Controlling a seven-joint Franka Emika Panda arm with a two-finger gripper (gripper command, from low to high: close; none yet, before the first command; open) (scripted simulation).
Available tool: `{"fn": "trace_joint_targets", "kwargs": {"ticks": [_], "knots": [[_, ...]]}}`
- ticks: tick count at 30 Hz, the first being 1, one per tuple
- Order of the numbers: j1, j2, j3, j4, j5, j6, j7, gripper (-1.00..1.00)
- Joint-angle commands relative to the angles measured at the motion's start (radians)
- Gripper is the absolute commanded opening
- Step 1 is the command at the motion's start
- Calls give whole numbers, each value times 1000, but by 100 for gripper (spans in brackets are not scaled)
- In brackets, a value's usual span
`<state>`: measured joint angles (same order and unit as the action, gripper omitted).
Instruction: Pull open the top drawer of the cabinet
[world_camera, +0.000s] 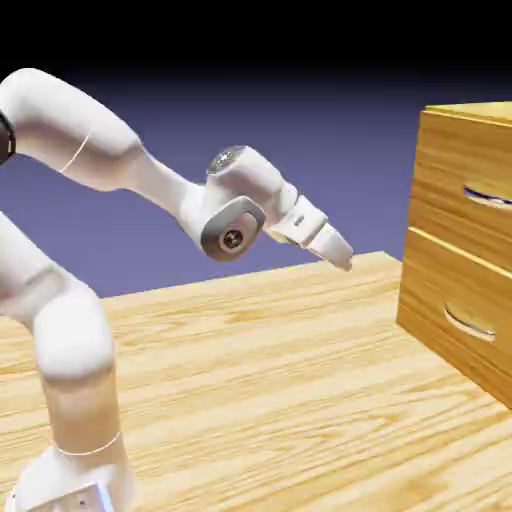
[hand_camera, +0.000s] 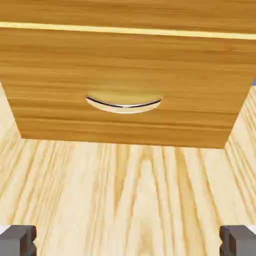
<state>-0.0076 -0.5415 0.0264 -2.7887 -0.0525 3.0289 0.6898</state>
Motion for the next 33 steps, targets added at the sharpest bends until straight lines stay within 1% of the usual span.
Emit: {"fn": "trace_joint_targets", "kwargs": {"ticks": [1, 33], "knots": [[-16, 24, 22, 18, -44, -7, -43, 100], [-536, 780, 724, 583, -1435, -221, -1402, 100]]}}
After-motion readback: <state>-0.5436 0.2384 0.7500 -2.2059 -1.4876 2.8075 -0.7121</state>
